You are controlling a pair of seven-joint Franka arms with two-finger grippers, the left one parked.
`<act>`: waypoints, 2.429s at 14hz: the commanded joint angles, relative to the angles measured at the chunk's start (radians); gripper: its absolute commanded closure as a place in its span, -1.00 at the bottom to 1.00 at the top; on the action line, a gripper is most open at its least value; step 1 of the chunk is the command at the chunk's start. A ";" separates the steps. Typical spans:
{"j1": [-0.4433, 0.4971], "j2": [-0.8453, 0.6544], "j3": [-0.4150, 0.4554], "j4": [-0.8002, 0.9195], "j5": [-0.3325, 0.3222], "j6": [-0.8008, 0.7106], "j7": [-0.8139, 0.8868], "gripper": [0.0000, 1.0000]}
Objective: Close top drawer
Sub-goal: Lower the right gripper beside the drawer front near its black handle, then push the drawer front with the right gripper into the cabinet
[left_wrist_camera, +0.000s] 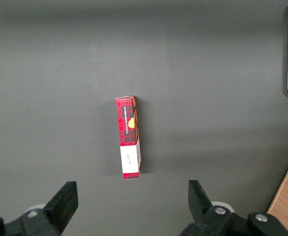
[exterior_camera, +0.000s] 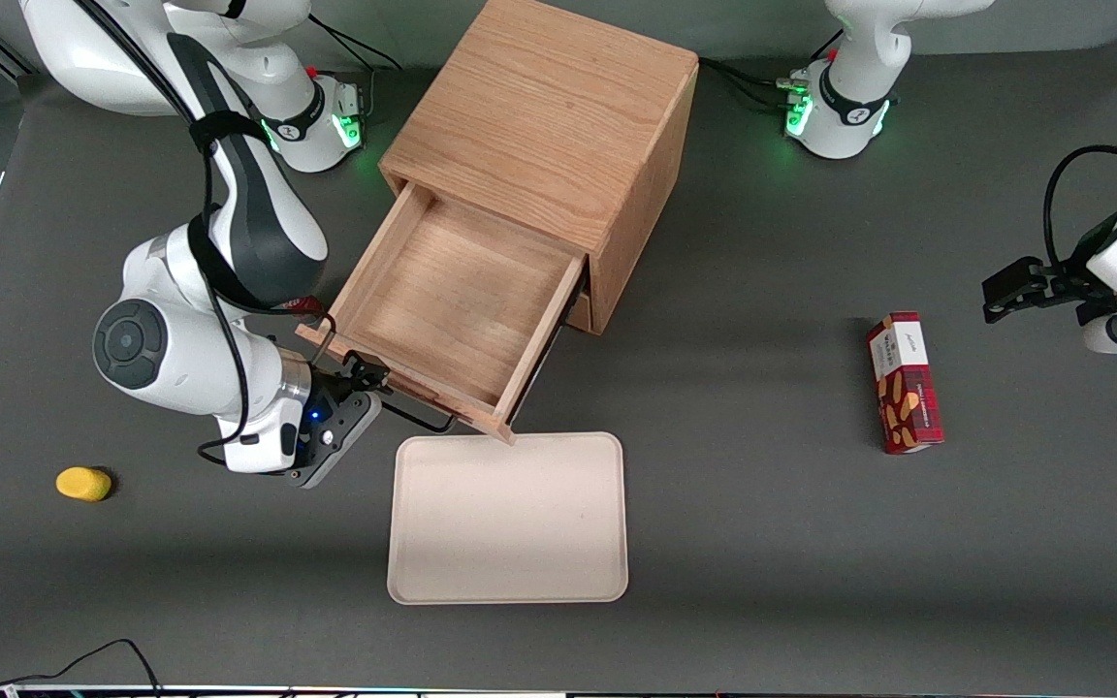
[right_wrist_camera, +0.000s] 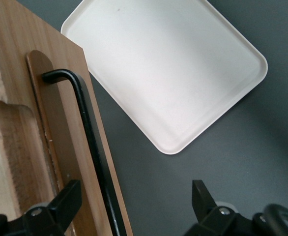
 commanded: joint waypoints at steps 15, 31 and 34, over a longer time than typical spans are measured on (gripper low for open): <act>-0.029 0.062 0.000 0.041 0.109 -0.007 -0.059 -1.00; -0.024 0.090 -0.001 0.047 0.167 -0.007 -0.025 -1.00; -0.026 0.085 0.003 0.041 0.167 -0.015 0.005 -1.00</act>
